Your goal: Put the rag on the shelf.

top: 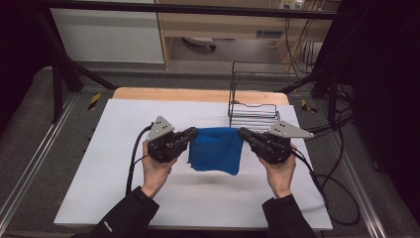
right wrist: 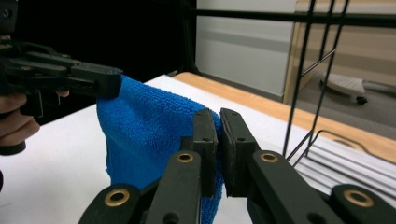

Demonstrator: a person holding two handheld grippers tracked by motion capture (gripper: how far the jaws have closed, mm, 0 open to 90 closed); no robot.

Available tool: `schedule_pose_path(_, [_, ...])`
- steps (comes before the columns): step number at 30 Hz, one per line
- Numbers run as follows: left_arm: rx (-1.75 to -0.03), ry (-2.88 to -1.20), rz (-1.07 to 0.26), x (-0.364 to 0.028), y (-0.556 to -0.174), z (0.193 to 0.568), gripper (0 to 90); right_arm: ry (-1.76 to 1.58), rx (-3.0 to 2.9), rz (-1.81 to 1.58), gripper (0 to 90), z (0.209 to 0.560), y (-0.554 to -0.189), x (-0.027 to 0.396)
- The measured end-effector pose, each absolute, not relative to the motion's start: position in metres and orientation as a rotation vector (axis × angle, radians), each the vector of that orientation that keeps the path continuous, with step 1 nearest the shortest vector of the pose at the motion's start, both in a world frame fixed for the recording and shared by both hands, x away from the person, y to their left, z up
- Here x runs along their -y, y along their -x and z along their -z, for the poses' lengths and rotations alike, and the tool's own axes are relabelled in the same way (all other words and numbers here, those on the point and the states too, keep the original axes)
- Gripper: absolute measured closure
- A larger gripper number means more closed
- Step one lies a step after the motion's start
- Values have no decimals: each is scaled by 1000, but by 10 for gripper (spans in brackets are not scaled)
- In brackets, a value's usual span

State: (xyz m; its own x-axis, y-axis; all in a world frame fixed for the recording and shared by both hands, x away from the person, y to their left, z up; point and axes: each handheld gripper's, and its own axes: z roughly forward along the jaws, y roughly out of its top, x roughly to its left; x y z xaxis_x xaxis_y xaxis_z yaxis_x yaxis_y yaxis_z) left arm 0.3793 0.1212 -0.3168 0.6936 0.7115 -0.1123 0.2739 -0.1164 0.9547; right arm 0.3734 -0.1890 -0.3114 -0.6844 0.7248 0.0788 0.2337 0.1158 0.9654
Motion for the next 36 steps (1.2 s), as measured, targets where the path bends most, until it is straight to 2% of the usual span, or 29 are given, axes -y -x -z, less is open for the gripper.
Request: schedule_pose_path(36, [-701,-1543,-486,-67,-403,249,844,-930,-1709,-1582,860,240,-374,232])
